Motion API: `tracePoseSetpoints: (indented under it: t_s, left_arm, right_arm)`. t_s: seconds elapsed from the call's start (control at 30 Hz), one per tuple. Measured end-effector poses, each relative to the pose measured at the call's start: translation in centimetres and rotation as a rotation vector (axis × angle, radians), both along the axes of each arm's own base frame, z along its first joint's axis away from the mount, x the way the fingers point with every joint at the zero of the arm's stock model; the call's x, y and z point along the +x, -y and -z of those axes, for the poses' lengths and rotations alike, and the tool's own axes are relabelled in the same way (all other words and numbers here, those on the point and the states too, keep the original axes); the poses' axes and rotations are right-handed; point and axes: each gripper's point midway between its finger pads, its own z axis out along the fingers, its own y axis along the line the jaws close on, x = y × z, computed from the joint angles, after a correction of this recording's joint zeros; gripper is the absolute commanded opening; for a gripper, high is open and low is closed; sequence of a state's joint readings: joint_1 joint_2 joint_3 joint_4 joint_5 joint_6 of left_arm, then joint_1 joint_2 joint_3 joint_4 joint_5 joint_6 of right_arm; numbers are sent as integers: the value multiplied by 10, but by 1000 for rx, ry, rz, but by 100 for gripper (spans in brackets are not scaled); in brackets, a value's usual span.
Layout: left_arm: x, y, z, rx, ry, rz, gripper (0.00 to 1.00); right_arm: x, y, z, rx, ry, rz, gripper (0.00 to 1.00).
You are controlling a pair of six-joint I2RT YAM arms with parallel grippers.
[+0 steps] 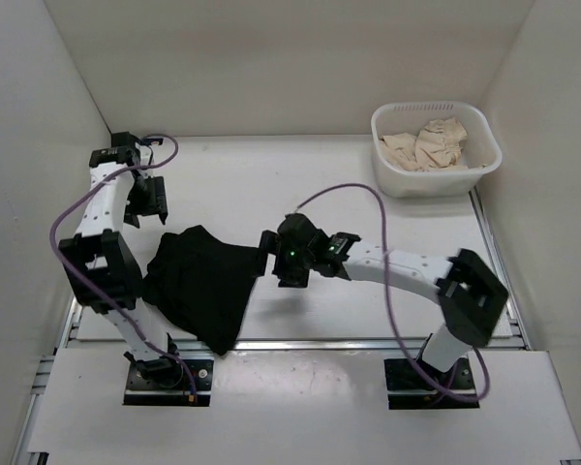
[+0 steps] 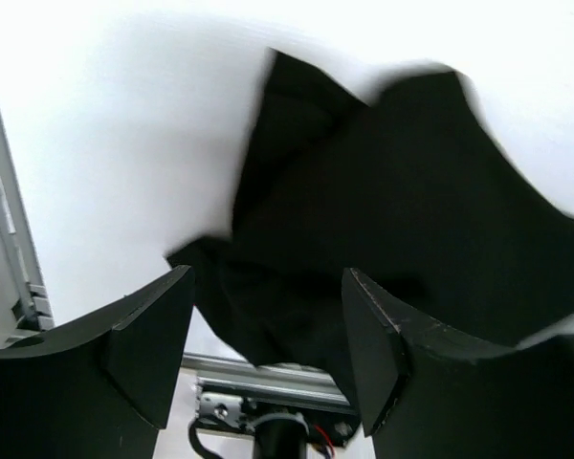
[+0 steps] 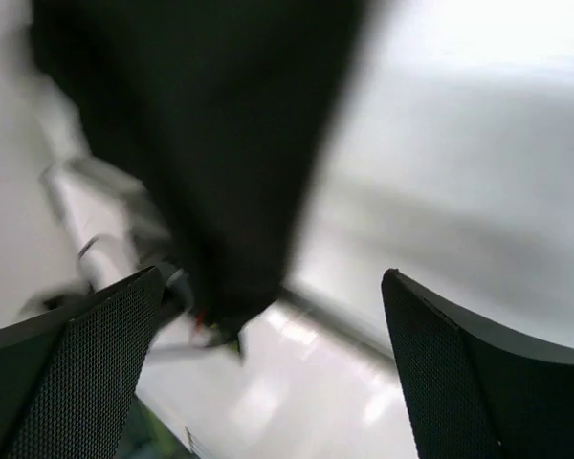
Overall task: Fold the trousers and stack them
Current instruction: Fold the trousers
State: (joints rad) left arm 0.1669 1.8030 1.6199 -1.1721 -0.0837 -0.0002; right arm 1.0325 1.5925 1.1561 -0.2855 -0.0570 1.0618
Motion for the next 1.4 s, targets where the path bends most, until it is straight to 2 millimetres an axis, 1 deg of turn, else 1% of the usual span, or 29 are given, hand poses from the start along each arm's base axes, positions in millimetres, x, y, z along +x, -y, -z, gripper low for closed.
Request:
tracePoseSetpoints:
  t_s: [0.07,0.1,0.13,0.17,0.23,0.3,0.33,0.37,0.4,0.43,0.47,0.53,0.6,0.7,0.8,0.87,0.97,1.0,1.03,1.1,1.17,1.23,1.3,1.4]
  left_arm:
    - [-8,16,-26,-42,57,29,74]
    - [-12,23,-35,-63,80,43,74]
    - [-17,28,-41,-77,94,53,75]
    - [-22,32,-45,-91,102,59,75]
    - [-35,38,-42,-112,92,65,75]
    - [-49,41,-30,-125,40,64,76]
    - [-56,42,-21,-131,10,62,76]
    - [-64,43,-13,-138,-24,60,76]
    - [-70,44,-6,-142,-53,60,76]
    - [-76,45,-1,-147,-75,58,76]
    - [-79,46,1,-149,-88,58,76]
    - [-79,47,1,-150,-90,60,76]
    - [-78,48,0,-154,-83,65,76]
    - [-72,54,-5,-152,-66,89,75]
    - [-55,71,-17,-144,-18,156,74]
    - [-42,89,-23,-137,18,221,74]
    - [-27,128,-28,-110,63,351,74]
    - [-24,143,-28,-103,72,395,74]
    - [-21,157,-28,-92,83,438,74]
    - [-17,182,-28,-68,105,512,77]
    - [-12,203,-28,-46,131,569,78]
    - [0,219,-29,-16,174,600,78]
    - [19,227,-30,17,216,601,78]
    - [51,231,-22,58,252,576,78]
  right_arm:
    - [10,4,52,-44,-88,56,99]
    - [14,1,74,-57,-128,65,99]
    - [15,-4,91,-60,-155,64,99]
    - [14,-15,98,-28,-205,51,99]
    - [25,-43,89,46,-173,22,99]
    - [31,-64,80,115,-159,3,99]
    - [31,-72,79,146,-159,-6,93]
    - [31,-76,80,162,-168,-7,87]
    - [29,-79,83,171,-183,-10,78]
    - [28,-80,88,179,-200,-10,45]
    - [26,-80,93,180,-215,-9,26]
    - [26,-74,104,170,-260,12,0]
    - [30,-66,111,155,-289,34,0]
    - [47,-51,113,133,-291,63,0]
    - [83,-26,110,81,-262,96,0]
    - [113,-6,103,42,-233,99,0]
    - [162,23,81,-6,-154,66,0]
    - [173,33,76,-21,-127,52,0]
    - [181,41,71,-32,-105,35,0]
    - [184,57,70,-60,-95,-8,0]
    - [174,66,77,-91,-113,-60,0]
    - [161,70,83,-104,-140,-120,0]
    - [150,71,88,-106,-161,-172,0]
    - [140,73,93,-105,-182,-227,0]
